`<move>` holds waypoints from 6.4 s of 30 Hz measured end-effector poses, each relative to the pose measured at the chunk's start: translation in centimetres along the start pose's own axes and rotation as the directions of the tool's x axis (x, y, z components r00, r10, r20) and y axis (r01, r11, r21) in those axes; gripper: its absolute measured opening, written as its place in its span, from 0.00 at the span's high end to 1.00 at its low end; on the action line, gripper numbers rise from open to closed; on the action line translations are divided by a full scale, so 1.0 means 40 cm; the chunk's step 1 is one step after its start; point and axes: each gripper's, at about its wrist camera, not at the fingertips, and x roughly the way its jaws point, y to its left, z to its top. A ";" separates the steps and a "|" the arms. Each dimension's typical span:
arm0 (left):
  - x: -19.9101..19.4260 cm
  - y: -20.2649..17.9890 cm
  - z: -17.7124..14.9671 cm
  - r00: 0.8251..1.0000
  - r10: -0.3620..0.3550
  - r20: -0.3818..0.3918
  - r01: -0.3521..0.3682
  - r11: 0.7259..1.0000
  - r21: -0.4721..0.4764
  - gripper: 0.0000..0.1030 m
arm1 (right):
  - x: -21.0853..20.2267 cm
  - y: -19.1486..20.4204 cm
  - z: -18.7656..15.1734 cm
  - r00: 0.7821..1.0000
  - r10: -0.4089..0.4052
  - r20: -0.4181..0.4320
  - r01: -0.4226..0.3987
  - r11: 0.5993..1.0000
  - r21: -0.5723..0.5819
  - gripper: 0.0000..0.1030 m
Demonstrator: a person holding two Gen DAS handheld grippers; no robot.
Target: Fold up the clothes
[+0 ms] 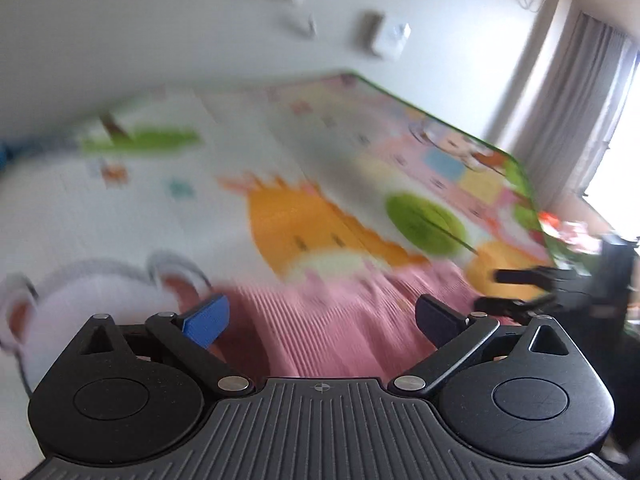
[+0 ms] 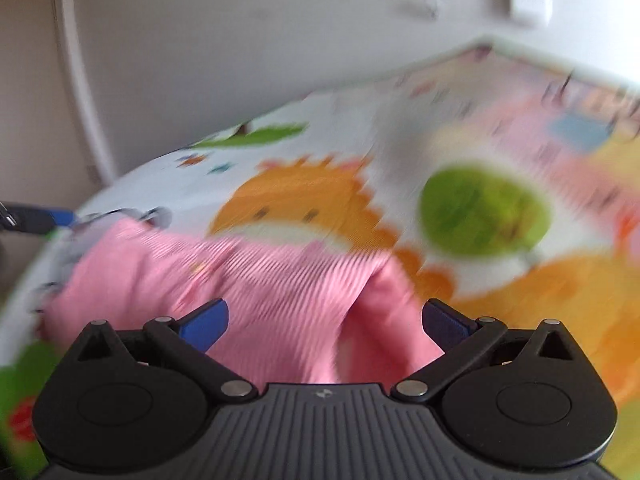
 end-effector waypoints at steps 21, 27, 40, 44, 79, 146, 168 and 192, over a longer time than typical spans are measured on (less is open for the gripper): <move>0.121 -0.046 -0.125 0.987 0.158 0.036 -0.160 0.985 0.066 0.00 | 0.064 0.097 -0.066 0.984 -0.164 0.065 0.169 0.982 -0.084 0.00; 0.089 -0.072 -0.116 0.996 0.065 0.066 -0.068 0.997 0.035 0.00 | 0.092 0.105 -0.095 0.986 -0.166 -0.002 0.165 0.979 -0.122 0.00; 0.171 -0.098 -0.137 0.968 0.249 -0.022 -0.244 0.960 0.137 0.00 | 0.039 0.129 -0.091 0.990 -0.121 0.066 0.126 0.989 -0.074 0.00; 0.177 -0.092 -0.139 0.969 0.243 -0.036 -0.237 0.964 0.121 0.00 | 0.004 0.190 -0.084 0.994 0.005 0.106 0.011 0.988 -0.156 0.00; 0.174 -0.120 -0.121 0.977 0.206 -0.051 -0.191 0.960 0.206 0.00 | 0.069 0.151 -0.111 0.986 -0.167 0.001 0.164 0.969 -0.186 0.00; 0.045 -0.058 -0.064 0.934 0.351 0.066 -0.355 0.890 0.286 0.00 | 0.115 0.138 -0.030 0.876 0.478 -0.065 -0.441 0.848 0.294 0.00; 0.065 -0.126 -0.043 0.987 0.162 0.021 -0.161 0.938 0.306 0.00 | 0.046 0.223 -0.057 0.983 -0.159 0.095 0.179 0.948 -0.263 0.00; 0.222 0.000 -0.013 0.928 0.366 -0.074 -0.303 0.853 0.425 0.00 | 0.193 0.060 0.028 0.943 -0.331 0.037 0.321 0.877 -0.358 0.00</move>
